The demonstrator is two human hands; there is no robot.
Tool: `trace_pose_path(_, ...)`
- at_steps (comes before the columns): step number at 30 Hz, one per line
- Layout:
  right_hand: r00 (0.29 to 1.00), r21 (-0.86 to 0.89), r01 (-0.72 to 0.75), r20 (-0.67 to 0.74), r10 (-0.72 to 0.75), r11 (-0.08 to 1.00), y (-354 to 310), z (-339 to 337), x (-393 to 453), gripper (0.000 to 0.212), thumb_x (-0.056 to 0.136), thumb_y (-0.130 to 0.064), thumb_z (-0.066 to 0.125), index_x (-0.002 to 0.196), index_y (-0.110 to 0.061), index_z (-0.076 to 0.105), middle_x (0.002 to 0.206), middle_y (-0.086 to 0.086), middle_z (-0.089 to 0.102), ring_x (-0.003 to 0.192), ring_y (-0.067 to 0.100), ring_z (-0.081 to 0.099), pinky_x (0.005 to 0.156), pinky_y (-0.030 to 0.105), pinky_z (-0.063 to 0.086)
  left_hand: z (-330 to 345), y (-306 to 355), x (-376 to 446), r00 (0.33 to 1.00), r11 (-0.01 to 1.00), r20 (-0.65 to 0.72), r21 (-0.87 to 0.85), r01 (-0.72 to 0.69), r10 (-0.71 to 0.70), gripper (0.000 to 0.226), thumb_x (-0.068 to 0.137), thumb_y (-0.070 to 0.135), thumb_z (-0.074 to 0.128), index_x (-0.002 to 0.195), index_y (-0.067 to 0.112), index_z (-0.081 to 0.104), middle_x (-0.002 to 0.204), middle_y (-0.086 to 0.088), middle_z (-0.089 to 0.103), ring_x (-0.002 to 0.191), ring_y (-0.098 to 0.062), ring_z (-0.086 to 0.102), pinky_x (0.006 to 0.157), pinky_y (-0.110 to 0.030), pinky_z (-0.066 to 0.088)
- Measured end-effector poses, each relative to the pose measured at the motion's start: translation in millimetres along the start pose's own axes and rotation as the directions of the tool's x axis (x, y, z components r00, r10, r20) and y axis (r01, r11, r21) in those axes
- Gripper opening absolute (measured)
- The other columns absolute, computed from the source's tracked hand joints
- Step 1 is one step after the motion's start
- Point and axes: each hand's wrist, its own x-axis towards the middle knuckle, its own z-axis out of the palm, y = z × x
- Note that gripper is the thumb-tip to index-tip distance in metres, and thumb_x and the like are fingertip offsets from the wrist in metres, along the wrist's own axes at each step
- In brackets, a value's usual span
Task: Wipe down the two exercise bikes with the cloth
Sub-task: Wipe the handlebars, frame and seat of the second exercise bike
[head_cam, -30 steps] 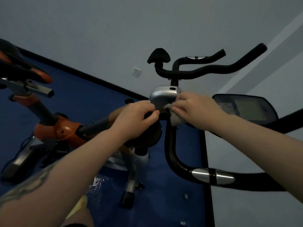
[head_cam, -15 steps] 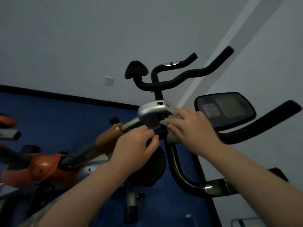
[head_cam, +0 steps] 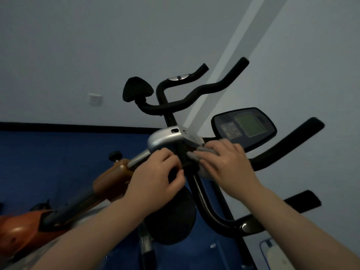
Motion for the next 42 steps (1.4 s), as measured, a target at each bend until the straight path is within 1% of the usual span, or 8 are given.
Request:
trace_pose_path(8, 1.0, 0.05, 0.001, 0.003, -0.001, 0.999, -20, 6, 8, 0.029, 0.094, -0.036, 0.048, 0.107, -0.027, 0.072, 0.107, -0.002, 0.063, 0.098, 0.021, 0.054, 0.075, 0.034, 0.033, -1, 0, 0, 1.0, 1.0, 0.019, -0.029, -0.001, 0.002, 0.03, 0.084, 0.037, 0.046, 0.098, 0.022, 0.068, 0.095, 0.011, 0.061, 0.088, -0.006, 0.055, 0.07, -0.024, 0.051)
trace_pose_path(14, 0.99, 0.0, -0.138, -0.008, 0.138, 0.99, -8, -6, 16, 0.031, 0.093, -0.037, 0.047, 0.098, -0.023, 0.074, 0.101, -0.002, 0.064, 0.095, 0.023, 0.056, 0.077, 0.034, 0.029, -1, 1, 1, 0.999, 0.998, 0.032, -0.067, -0.006, 0.009, 0.029, 0.084, 0.037, 0.046, 0.096, 0.021, 0.067, 0.093, 0.01, 0.06, 0.086, -0.007, 0.054, 0.069, -0.025, 0.051)
trace_pose_path(19, 0.999, 0.001, -0.035, 0.03, 0.035, 0.999, -18, 3, 9, 0.027, 0.092, -0.034, 0.049, 0.1, -0.023, 0.072, 0.104, -0.001, 0.064, 0.097, 0.022, 0.056, 0.076, 0.035, 0.034, -2, -1, 1, 0.999, 0.996, 0.04, -0.093, 0.002, 0.002, 0.026, 0.084, 0.037, 0.046, 0.094, 0.022, 0.065, 0.092, 0.011, 0.059, 0.086, -0.007, 0.054, 0.069, -0.025, 0.05)
trace_pose_path(24, 0.976, -0.033, -0.216, 0.015, 0.217, 0.976, 1, -11, 15, 0.034, 0.095, -0.038, 0.043, 0.092, -0.021, 0.072, 0.096, -0.002, 0.062, 0.088, 0.023, 0.055, 0.073, 0.033, 0.031, -3, 0, 1, 0.999, 0.992, 0.037, -0.123, 0.006, -0.002, 0.027, 0.084, 0.037, 0.046, 0.094, 0.022, 0.066, 0.092, 0.013, 0.058, 0.084, -0.005, 0.053, 0.065, -0.02, 0.049)
trace_pose_path(29, 0.995, 0.004, -0.099, 0.018, 0.099, 0.995, -24, 2, 6, 0.027, 0.094, -0.034, 0.048, 0.1, -0.024, 0.072, 0.099, 0.0, 0.062, 0.087, 0.022, 0.056, 0.071, 0.035, 0.037, -3, -2, 1, 0.999, 0.992, 0.05, -0.125, -0.005, 0.012, 0.027, 0.084, 0.036, 0.046, 0.094, 0.02, 0.066, 0.092, 0.011, 0.058, 0.085, -0.006, 0.053, 0.065, -0.023, 0.05)
trace_pose_path(34, 0.959, -0.048, -0.283, -0.023, 0.282, 0.958, -7, -8, 9, 0.031, 0.094, -0.037, 0.044, 0.09, -0.02, 0.071, 0.093, 0.0, 0.059, 0.083, 0.021, 0.052, 0.07, 0.032, 0.03, -2, -2, 1, 0.999, 0.991, 0.05, -0.137, -0.008, 0.015, 0.027, 0.084, 0.036, 0.046, 0.095, 0.021, 0.067, 0.093, 0.012, 0.058, 0.084, -0.004, 0.051, 0.065, -0.02, 0.048)
trace_pose_path(38, 0.988, -0.017, -0.156, 0.016, 0.156, 0.988, -24, 2, 0, 0.028, 0.093, -0.034, 0.047, 0.104, -0.023, 0.071, 0.101, 0.001, 0.061, 0.088, 0.02, 0.052, 0.072, 0.032, 0.031, -2, -2, 1, 0.998, 0.991, 0.055, -0.136, -0.003, 0.011, 0.029, 0.084, 0.037, 0.046, 0.094, 0.021, 0.067, 0.093, 0.012, 0.058, 0.085, -0.006, 0.053, 0.067, -0.024, 0.05)
trace_pose_path(42, 0.955, -0.055, -0.295, -0.047, 0.292, 0.954, 10, -11, -2, 0.034, 0.095, -0.037, 0.043, 0.093, -0.019, 0.072, 0.096, 0.002, 0.06, 0.083, 0.024, 0.055, 0.07, 0.035, 0.035, -3, -2, 1, 0.998, 0.99, 0.063, -0.144, -0.001, 0.01, 0.03, 0.084, 0.038, 0.045, 0.096, 0.022, 0.067, 0.094, 0.013, 0.058, 0.085, -0.004, 0.052, 0.066, -0.023, 0.05)
